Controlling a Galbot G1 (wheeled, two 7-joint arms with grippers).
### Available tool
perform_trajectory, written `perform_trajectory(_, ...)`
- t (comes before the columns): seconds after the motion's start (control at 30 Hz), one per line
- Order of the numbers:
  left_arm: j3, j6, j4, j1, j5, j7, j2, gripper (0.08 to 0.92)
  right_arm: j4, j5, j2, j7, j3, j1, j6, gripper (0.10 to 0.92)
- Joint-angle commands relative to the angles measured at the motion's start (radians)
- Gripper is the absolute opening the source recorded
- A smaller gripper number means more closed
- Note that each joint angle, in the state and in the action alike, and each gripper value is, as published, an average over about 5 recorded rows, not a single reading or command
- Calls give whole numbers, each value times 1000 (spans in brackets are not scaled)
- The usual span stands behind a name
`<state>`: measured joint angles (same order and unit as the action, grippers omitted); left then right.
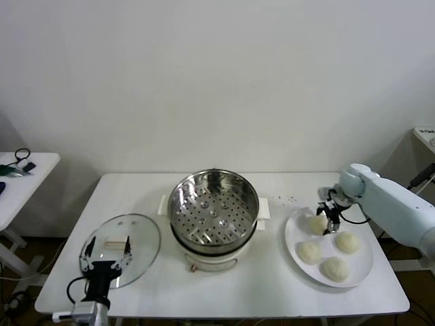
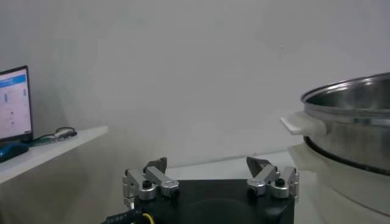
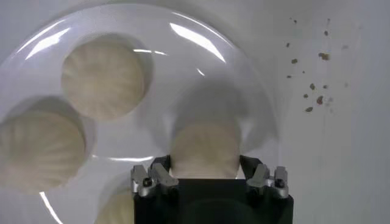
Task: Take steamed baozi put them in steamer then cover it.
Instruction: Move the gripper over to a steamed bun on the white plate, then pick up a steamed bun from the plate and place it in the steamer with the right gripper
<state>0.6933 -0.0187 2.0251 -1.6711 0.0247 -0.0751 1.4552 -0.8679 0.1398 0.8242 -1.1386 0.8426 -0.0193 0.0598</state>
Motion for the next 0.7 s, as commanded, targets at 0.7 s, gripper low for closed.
perform_trajectory(0.7,-3,-3,14,-27,1,0,0,823,-208,-210,48,-49,398,-558,-273,670)
